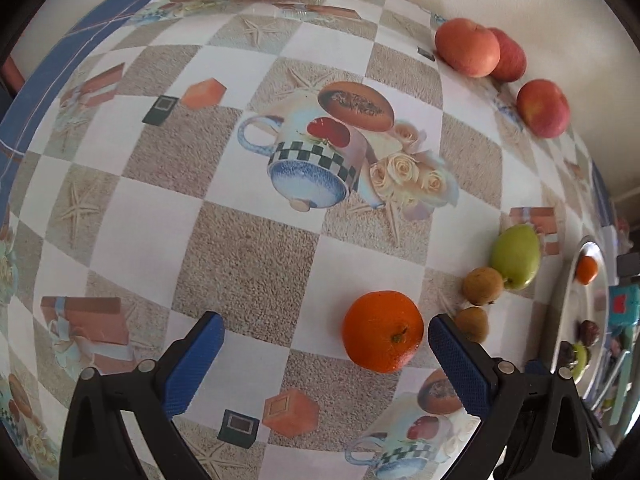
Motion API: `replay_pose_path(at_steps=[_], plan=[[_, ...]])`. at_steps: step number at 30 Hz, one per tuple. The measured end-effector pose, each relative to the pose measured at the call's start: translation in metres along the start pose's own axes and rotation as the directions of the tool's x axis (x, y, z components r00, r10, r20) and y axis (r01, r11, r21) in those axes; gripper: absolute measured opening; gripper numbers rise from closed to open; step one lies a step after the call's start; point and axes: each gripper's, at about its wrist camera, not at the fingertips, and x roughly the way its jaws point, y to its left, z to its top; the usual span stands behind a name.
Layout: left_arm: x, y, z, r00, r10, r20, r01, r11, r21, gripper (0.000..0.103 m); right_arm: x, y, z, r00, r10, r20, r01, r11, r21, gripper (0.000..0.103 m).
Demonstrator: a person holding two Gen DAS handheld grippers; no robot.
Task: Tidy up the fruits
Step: 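Move the left tool to an orange while the right tool approaches a brown kiwi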
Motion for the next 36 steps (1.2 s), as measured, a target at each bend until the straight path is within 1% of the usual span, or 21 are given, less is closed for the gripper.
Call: replay_pose_path(at_steps=[3,7,9,11,15,16,22,26,27,29,33,36], plan=[[0.003,-0.006,0.001,1.000,0.027,0.013,-0.028,0.999,0.029,0.103,0.001,-0.001,-0.001,1.000,-0.020,-0.011,0.020,1.000,-0.014,0.070],[0.009,-0.016,0.002,0.996,0.081,0.037,-0.084,0.993,0.080,0.103,0.004,-0.003,-0.002,0.999,-0.013,-0.036,0.012,1.000,-0.012,0.070],[0.012,-0.020,0.002,0.995,0.091,0.038,-0.094,0.991,0.091,0.103,0.005,-0.002,-0.003,0.999,-0.022,-0.039,0.021,0.999,-0.024,0.070],[0.012,-0.022,0.002,0.995,0.088,0.038,-0.091,0.992,0.088,0.103,0.007,0.001,-0.003,0.999,-0.036,-0.041,0.035,0.999,-0.038,0.070],[0.008,-0.010,0.002,0.995,0.091,0.034,-0.093,0.994,0.057,0.103,0.009,0.006,-0.003,0.999,-0.031,-0.043,0.029,0.999,-0.042,0.070],[0.008,-0.007,0.003,0.997,0.074,0.035,-0.075,0.996,0.054,0.103,0.009,0.007,-0.004,0.999,-0.030,-0.042,0.028,0.999,-0.043,0.070],[0.005,0.009,0.007,0.998,0.049,0.034,-0.049,0.999,0.006,0.103,0.010,0.017,-0.002,0.999,-0.023,-0.033,0.021,0.999,-0.045,0.070],[0.000,0.020,0.007,0.999,0.036,0.034,-0.036,0.999,-0.002,0.103,0.015,0.021,-0.001,0.999,-0.028,-0.038,0.026,0.999,-0.043,0.070],[0.002,0.015,0.008,0.999,0.034,0.034,-0.034,0.999,-0.001,0.103,0.019,0.024,0.000,0.999,-0.029,-0.041,0.027,0.999,-0.041,0.070],[-0.001,0.027,0.006,0.999,0.025,0.035,-0.025,1.000,-0.005,0.103,0.022,0.023,0.001,0.999,-0.027,-0.045,0.026,0.999,-0.027,0.070],[-0.002,0.030,0.008,0.999,0.018,0.035,-0.018,1.000,-0.016,0.103,0.025,0.029,0.004,0.998,-0.054,-0.028,0.053,0.998,-0.019,0.070],[-0.001,0.026,0.008,0.999,0.021,0.034,-0.021,1.000,-0.014,0.103,0.032,0.039,0.009,0.997,-0.080,-0.021,0.079,0.996,-0.033,0.070]])
